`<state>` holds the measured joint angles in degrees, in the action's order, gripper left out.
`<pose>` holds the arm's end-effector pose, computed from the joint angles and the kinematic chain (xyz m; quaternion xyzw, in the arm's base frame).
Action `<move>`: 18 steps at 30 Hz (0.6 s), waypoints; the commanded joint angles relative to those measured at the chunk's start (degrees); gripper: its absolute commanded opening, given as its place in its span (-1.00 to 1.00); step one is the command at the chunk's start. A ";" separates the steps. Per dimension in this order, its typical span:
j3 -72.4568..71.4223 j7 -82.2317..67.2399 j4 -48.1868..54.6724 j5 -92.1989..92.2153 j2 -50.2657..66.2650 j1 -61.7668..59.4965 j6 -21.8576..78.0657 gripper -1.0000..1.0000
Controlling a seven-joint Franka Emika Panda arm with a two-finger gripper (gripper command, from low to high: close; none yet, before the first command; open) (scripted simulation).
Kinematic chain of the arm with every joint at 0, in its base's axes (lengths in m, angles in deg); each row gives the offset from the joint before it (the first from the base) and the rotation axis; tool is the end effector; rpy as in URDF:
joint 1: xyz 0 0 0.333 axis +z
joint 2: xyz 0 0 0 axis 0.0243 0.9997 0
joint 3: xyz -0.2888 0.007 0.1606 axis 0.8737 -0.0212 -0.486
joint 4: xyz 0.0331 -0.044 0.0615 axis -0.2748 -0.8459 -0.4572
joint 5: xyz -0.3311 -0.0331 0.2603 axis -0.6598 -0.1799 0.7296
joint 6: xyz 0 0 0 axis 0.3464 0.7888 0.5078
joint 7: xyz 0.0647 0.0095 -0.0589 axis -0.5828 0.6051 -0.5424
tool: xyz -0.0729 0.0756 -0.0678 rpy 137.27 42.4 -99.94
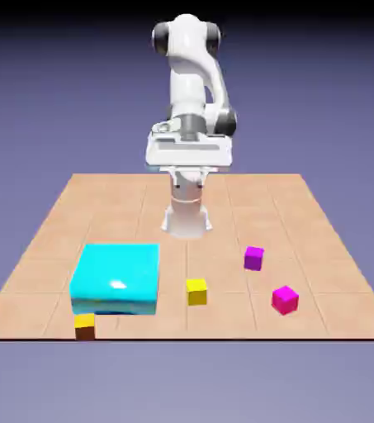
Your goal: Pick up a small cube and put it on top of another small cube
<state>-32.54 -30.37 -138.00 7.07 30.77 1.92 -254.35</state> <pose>0.4249 0.0098 0.4226 -0.8708 0.3417 -0.3266 0.1352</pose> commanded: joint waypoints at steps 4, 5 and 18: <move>-3.33 3.23 3.35 3.57 8.31 -0.53 9.17 0.00; -4.16 4.04 4.19 4.46 10.39 -0.66 11.46 0.00; -14.98 14.55 15.09 16.05 37.38 -2.37 41.23 0.00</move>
<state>-47.52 -15.82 -122.91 23.11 68.15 -0.43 -213.12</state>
